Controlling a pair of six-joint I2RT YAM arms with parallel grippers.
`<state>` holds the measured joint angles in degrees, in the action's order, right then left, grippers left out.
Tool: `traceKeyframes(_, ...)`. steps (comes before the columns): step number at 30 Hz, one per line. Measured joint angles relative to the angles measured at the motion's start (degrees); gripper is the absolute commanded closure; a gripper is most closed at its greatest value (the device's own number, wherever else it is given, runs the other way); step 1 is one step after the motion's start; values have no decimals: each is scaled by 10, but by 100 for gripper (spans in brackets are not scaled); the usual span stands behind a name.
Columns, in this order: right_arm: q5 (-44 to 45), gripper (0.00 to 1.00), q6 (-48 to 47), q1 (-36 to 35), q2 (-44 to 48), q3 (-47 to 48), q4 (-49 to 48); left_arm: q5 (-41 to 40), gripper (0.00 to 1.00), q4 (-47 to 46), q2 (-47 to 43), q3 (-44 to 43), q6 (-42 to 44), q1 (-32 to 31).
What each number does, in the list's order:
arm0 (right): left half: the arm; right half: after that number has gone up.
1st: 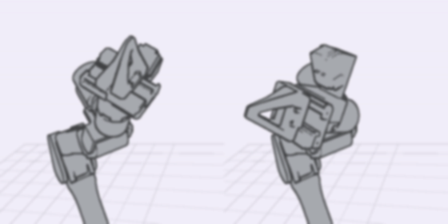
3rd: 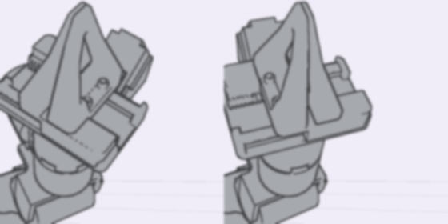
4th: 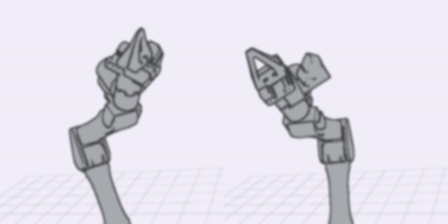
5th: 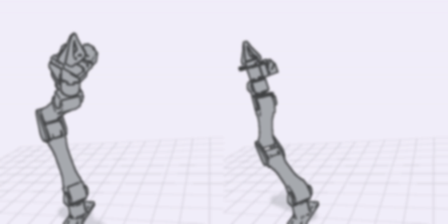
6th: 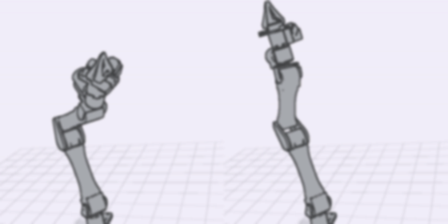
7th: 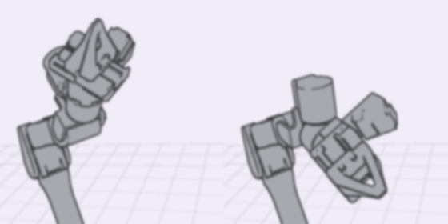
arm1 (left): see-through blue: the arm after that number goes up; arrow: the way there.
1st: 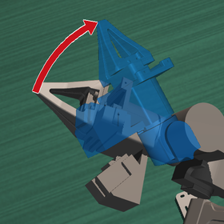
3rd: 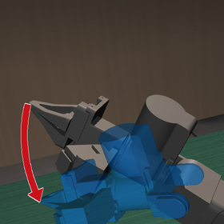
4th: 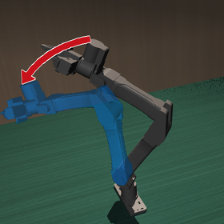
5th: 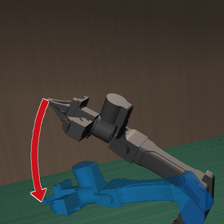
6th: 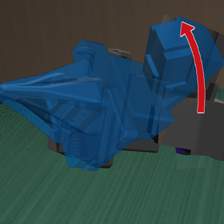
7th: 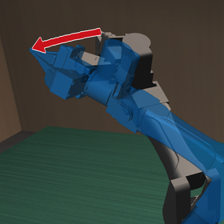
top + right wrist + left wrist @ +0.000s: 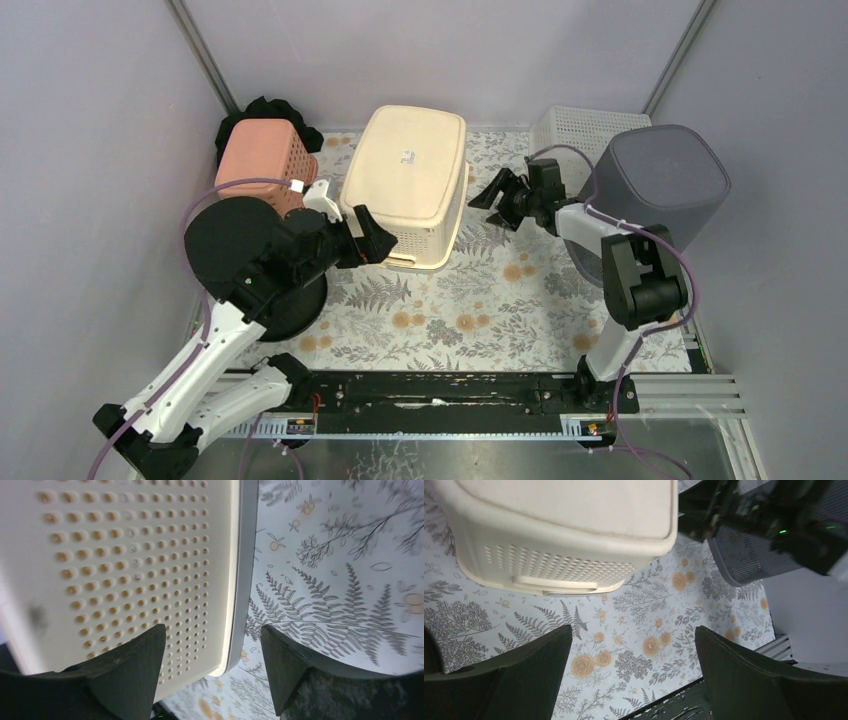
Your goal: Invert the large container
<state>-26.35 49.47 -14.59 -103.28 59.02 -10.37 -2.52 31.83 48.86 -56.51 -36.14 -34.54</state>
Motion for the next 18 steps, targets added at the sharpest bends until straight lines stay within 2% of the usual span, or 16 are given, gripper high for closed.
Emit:
traceKeyframes(5,62,24,-111,0,74,44,110,1,0,-40,1,59,-17,0)
traceKeyframes(9,105,24,-166,0,114,53,162,-3,0,-102,30,99,-20,0)
traceKeyframes(18,159,24,-225,0,149,47,238,-9,0,-267,198,121,23,0)
